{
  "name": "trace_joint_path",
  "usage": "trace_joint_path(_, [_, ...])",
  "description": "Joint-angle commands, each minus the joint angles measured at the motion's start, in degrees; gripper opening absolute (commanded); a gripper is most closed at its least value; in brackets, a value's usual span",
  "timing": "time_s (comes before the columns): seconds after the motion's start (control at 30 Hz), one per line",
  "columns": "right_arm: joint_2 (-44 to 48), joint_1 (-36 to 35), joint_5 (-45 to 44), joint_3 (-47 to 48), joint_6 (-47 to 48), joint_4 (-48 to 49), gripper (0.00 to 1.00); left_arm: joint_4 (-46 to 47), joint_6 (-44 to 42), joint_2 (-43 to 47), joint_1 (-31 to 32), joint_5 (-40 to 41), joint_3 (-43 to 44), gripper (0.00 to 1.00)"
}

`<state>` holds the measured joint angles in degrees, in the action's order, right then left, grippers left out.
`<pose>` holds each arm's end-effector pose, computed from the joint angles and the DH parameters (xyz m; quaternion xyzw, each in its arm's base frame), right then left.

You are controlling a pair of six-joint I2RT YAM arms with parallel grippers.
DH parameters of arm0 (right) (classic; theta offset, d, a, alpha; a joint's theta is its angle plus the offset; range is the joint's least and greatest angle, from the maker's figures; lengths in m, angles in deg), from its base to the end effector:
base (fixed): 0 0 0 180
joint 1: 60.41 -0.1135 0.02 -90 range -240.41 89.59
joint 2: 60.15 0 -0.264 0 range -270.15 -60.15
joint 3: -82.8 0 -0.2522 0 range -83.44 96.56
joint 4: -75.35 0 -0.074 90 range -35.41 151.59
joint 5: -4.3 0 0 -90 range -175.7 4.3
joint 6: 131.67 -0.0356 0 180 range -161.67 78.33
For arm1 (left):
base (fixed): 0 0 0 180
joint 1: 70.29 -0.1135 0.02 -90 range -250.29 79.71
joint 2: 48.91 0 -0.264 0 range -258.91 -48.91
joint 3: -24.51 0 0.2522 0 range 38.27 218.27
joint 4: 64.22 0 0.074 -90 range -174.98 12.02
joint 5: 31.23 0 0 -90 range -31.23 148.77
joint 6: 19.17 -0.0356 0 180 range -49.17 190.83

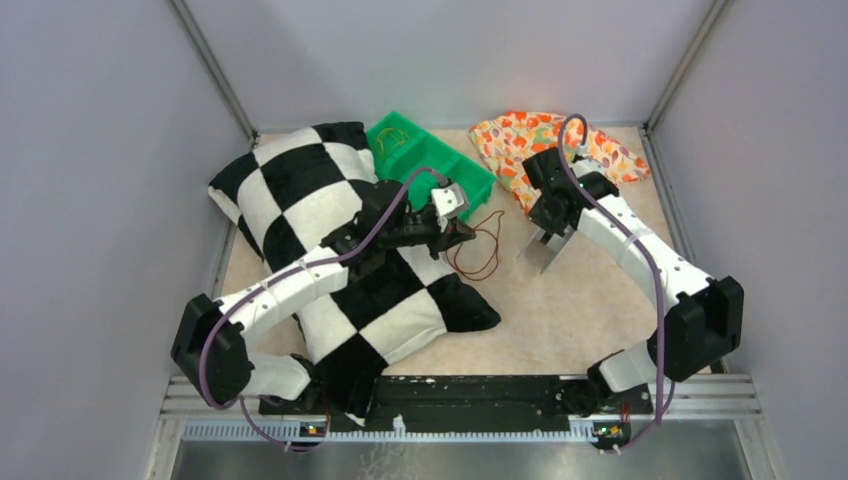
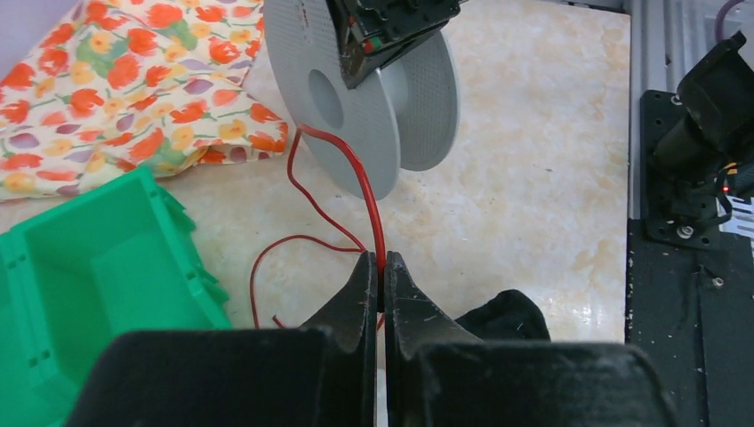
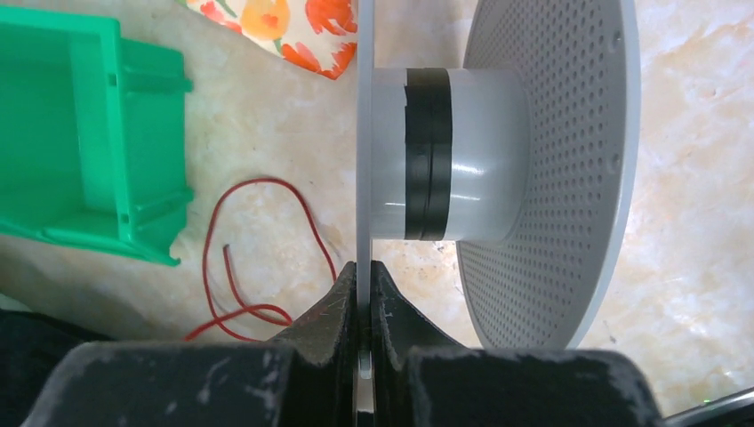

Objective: Wrap the cables

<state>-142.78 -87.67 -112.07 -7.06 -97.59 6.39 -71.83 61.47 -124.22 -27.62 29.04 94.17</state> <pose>0.2622 0.1173 0.3153 0.2880 0.9003 -0.0060 0.3263 0.2131 -0.2205 0.3200 0.4755 0.6112 -0.3647 0.5171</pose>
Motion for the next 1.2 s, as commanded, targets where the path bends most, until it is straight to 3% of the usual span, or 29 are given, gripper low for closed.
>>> trace_joint_path(0.0, [-0.6,-0.1,-3.7,3.0,-7.7,0.1,0.00,-9.1,-1.8,-3.7,-0.2,-5.6,7.5,0.00])
trace_joint_path(0.2, [-1.6,3.6,2.9,3.1,-8.6,3.8,0.00,-28.9,-4.5,-11.9,-0.1,-18.0,19.4,0.00])
trace_joint_path(0.27, [-2.2,4.0,3.7,4.2,-10.3,3.0,0.00,-31.6,-5.1,-14.7,-0.1,-19.0,21.6,0.00])
trace_joint_path(0.5, [-5.3,4.0,13.1,6.0,-14.3,1.7,0.00,-14.6,0.1,-18.0,0.9,-16.2,17.5,0.00])
trace_joint_path(0.67, [-4.4,4.0,17.1,2.7,-15.2,3.9,0.00,-14.6,1.6,-21.8,1.4,-17.1,21.3,0.00])
trace_joint_path(0.9, [-2.4,4.0,18.9,1.1,-15.9,5.0,0.00,-8.0,5.0,-24.1,2.0,-4.7,21.8,0.00])
trace_joint_path(1.17, [-2.4,4.0,22.2,1.2,-17.1,1.9,0.00,6.1,0.8,-18.0,4.6,8.6,12.2,0.00])
